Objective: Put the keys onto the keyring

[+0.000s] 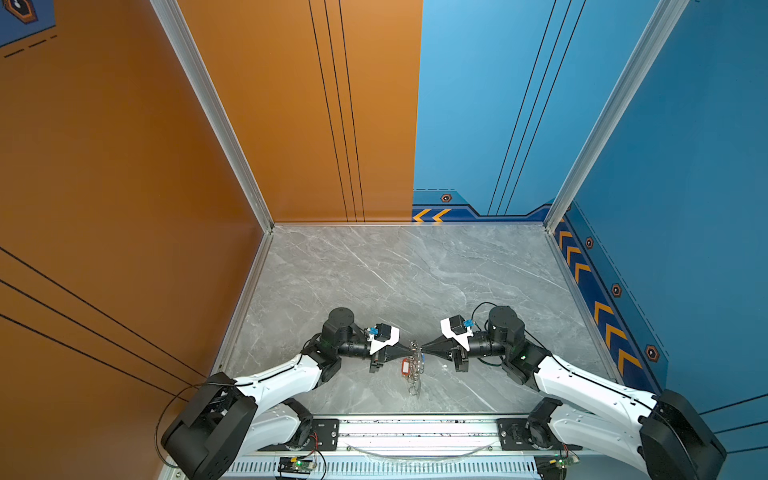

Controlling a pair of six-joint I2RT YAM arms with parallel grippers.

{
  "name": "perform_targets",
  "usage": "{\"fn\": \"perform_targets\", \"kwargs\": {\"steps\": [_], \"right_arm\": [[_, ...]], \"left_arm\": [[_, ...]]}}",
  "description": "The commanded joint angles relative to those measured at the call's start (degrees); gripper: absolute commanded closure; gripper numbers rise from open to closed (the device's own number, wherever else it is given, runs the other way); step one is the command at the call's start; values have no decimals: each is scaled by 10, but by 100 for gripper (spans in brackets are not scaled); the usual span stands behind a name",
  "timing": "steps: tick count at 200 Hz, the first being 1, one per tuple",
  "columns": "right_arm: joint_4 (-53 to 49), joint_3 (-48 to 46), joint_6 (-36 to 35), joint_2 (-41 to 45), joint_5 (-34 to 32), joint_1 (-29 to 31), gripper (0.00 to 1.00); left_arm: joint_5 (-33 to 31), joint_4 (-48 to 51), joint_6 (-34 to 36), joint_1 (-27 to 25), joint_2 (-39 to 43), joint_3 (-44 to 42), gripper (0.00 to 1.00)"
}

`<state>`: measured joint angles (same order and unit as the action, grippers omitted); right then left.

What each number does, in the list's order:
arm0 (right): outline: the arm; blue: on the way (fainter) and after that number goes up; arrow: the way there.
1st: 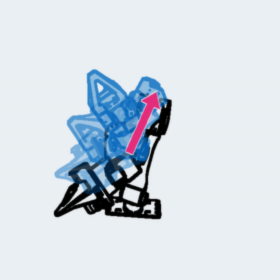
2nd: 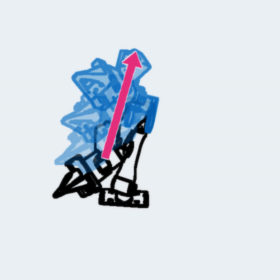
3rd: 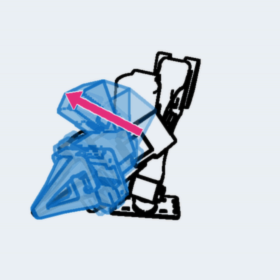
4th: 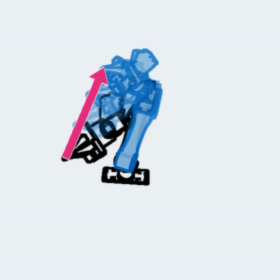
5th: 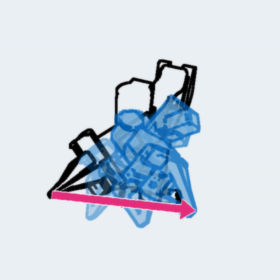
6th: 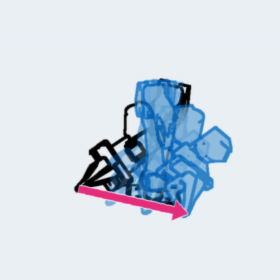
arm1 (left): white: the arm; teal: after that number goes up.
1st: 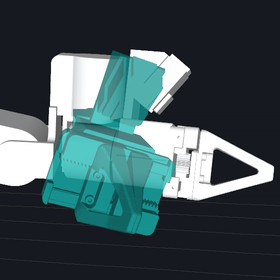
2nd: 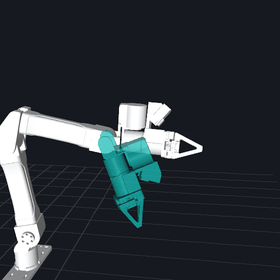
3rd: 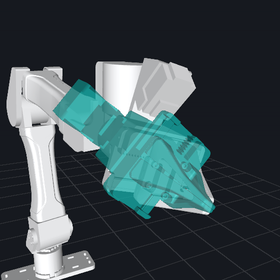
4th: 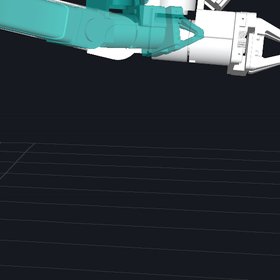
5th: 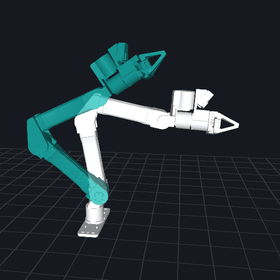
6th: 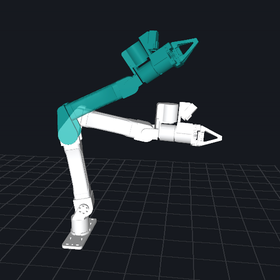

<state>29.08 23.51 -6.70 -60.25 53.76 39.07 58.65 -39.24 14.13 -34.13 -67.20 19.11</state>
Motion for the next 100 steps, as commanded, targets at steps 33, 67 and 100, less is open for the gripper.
{"fn": "perform_targets", "kwargs": {"steps": [33,67,100], "right_arm": [[-12,9,-10,21,-9,-3,100],[-14,9,-11,25,-13,-4,100],[-13,13,-12,7,-21,0,100]], "left_arm": [[21,7,-1,2,2,3,100],[24,7,-1,-1,5,2,100],[24,7,-2,-2,13,0,100]]}}
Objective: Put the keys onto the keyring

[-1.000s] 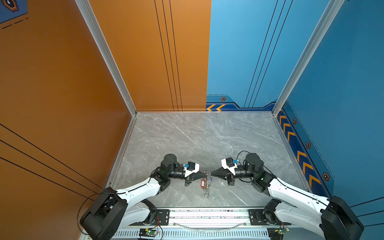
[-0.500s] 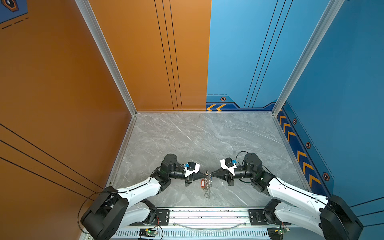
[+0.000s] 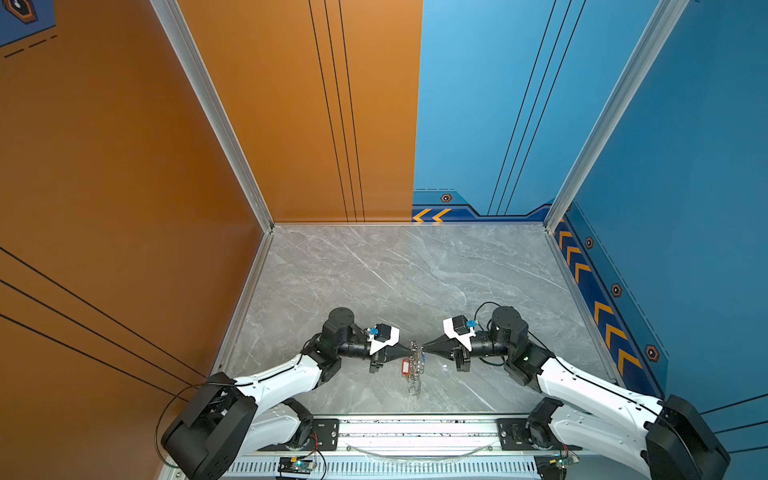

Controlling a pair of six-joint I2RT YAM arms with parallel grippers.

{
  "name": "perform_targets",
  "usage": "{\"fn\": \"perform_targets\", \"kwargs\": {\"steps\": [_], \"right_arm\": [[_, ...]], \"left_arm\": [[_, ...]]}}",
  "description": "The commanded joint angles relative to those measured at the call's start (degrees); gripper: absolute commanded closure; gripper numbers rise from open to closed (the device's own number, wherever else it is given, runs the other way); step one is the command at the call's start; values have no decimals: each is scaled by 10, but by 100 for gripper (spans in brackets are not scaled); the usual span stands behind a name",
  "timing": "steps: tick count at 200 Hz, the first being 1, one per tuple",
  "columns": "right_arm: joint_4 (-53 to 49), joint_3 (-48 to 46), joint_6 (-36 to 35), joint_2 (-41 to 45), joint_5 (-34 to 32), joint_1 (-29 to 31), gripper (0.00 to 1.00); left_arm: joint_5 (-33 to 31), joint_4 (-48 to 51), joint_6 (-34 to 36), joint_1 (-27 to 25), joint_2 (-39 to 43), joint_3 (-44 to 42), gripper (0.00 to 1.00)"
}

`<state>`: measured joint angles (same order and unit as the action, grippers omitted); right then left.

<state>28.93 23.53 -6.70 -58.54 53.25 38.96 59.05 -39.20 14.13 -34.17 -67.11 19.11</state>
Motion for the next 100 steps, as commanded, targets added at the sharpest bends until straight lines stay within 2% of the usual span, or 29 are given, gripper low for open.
{"fn": "perform_targets", "kwargs": {"steps": [1,44,100], "right_arm": [[-12,13,-12,-10,-17,1,100],[-15,14,-16,-10,-30,3,100],[-16,16,-16,-18,-6,9,100]], "left_arm": [[20,7,-2,-2,12,0,100],[20,8,-4,-5,14,0,100],[13,6,-5,-5,12,1,100]]}}
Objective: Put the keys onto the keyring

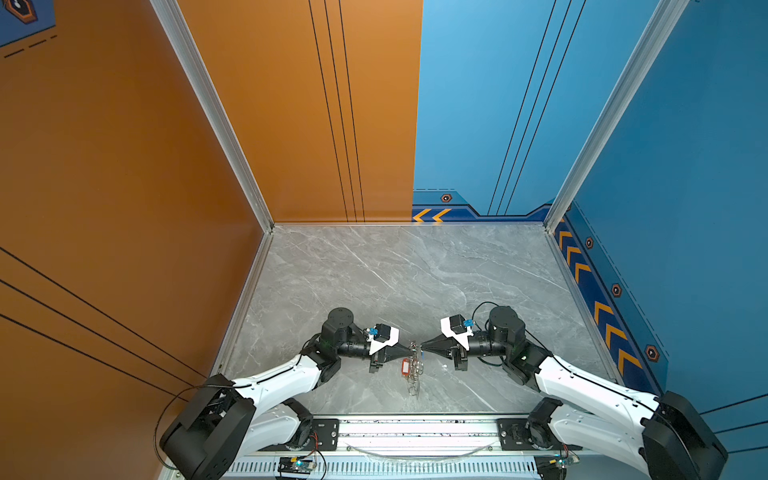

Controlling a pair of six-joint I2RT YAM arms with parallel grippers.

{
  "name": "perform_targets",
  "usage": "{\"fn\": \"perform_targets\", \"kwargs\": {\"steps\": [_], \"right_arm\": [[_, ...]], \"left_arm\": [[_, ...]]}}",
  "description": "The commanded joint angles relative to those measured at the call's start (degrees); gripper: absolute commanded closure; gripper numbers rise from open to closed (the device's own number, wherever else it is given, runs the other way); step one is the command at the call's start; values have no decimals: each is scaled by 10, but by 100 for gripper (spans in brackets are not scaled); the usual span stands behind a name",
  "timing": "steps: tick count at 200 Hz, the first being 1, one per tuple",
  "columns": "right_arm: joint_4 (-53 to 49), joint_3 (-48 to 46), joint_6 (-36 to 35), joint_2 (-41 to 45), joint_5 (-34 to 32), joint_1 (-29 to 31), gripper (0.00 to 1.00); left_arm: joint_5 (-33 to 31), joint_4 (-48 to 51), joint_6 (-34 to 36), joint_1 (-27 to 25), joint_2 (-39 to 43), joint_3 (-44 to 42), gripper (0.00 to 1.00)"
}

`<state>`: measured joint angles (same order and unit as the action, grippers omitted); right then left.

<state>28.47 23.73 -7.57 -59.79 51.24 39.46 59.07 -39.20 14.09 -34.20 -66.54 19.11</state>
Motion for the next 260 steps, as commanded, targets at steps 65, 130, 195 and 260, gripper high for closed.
{"fn": "perform_targets", "kwargs": {"steps": [65,130,195,260], "right_arm": [[-12,14,-6,3,26,4,100],[-12,22,-7,-5,23,25,100],[-17,20,-14,2,-36,26,100],[-18,17,-13,10,-73,22,100]], "left_arm": [[9,6,-6,-4,4,0,100],[9,6,-7,-4,4,0,100],[11,6,-8,-4,5,1,100],[13,6,-7,-4,5,1,100]]}}
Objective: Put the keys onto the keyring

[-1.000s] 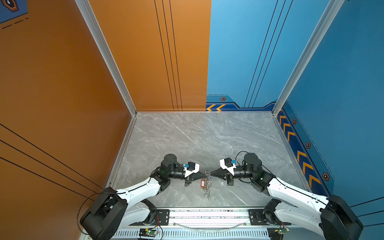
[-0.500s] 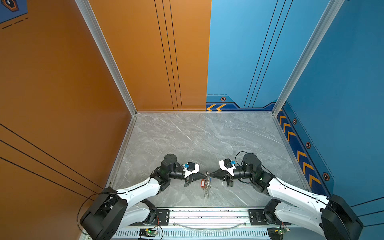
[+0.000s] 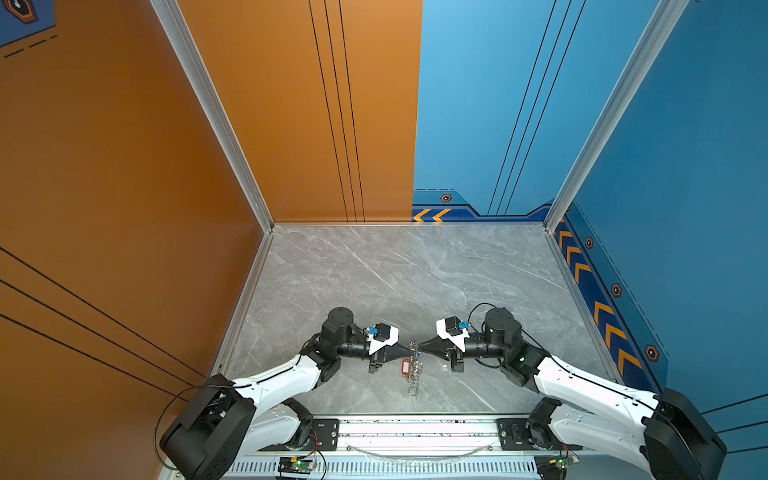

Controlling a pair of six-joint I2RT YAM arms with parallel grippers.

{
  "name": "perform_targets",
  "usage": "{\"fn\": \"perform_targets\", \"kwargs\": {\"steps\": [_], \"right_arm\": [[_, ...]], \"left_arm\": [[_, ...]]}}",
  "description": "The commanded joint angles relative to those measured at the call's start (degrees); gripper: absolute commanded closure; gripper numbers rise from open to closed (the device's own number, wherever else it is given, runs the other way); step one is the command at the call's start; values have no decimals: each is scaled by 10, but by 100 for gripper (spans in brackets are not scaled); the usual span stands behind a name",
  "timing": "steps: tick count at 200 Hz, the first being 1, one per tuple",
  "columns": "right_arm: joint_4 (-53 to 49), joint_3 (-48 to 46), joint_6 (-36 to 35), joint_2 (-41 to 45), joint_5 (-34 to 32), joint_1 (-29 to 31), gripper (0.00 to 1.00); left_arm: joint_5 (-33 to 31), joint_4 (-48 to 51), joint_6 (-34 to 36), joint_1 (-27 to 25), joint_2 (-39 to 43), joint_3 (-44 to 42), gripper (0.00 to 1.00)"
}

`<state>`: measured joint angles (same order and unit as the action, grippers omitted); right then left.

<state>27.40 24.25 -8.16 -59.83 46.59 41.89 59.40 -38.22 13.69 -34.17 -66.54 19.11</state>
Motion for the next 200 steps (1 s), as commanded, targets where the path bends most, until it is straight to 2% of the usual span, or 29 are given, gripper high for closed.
{"fn": "perform_targets", "kwargs": {"steps": [1,86,155,200], "right_arm": [[-7,12,-7,11,-26,-2,100],[1,4,17,24,-49,-13,100],[-14,0,10,39,26,-13,100],[-24,6,-1,27,28,-10,100]], "left_arm": [[10,-4,-3,-5,5,1,100],[10,-4,-2,-5,5,3,100],[4,-4,-2,-4,9,0,100],[5,-3,-2,-4,10,1,100]]}}
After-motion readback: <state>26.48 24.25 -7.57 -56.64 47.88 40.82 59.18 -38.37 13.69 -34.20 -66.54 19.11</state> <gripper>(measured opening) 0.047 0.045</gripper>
